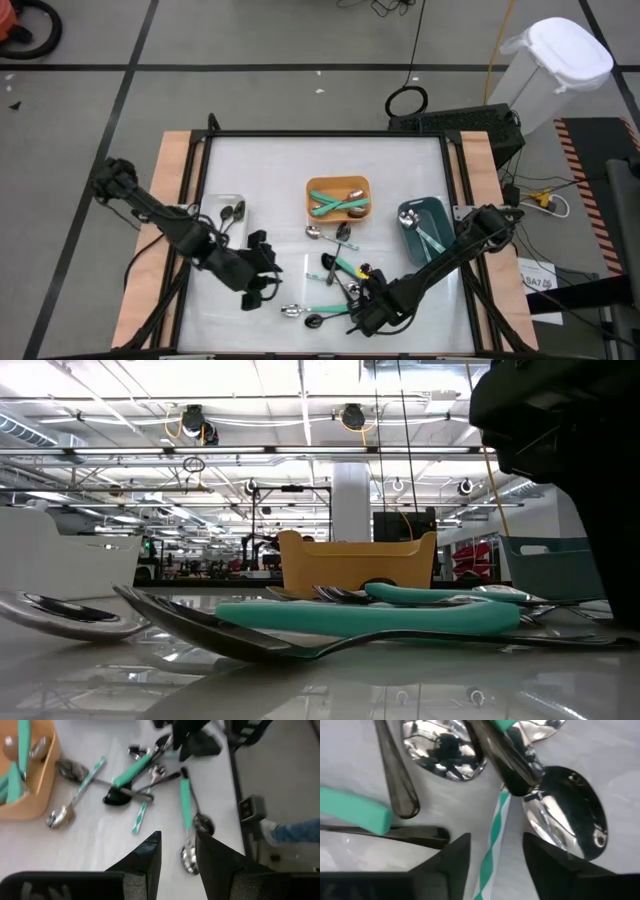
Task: Sort silverware by color (type)
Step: Put the white spoon into the blue bin
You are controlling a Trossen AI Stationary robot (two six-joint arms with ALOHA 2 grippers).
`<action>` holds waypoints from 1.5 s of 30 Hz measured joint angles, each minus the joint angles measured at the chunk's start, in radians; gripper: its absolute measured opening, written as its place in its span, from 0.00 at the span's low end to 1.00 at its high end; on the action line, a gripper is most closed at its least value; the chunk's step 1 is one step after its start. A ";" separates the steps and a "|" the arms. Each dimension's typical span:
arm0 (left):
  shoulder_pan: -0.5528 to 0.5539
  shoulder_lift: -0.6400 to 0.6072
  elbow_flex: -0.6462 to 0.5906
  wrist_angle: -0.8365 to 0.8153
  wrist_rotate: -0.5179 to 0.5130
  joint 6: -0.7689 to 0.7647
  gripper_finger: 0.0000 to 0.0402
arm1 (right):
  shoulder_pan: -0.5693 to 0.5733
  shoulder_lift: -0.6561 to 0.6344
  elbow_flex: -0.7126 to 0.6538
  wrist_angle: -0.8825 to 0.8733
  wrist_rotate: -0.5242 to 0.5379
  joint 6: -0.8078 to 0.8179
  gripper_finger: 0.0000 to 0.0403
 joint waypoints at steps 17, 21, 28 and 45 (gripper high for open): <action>-0.039 0.005 0.001 0.001 -0.061 0.016 0.29 | 0.001 -0.017 0.021 -0.095 -0.014 0.074 0.07; -0.039 0.005 0.001 0.001 -0.062 0.026 0.29 | 0.001 -0.055 0.026 -0.119 -0.014 0.076 0.08; -0.039 0.005 0.001 0.003 -0.087 0.025 0.29 | 0.001 -0.109 0.026 -0.140 -0.013 0.078 0.07; -0.030 0.005 0.001 0.002 -0.095 0.060 0.29 | -0.002 -0.223 0.026 -0.202 -0.009 0.048 0.07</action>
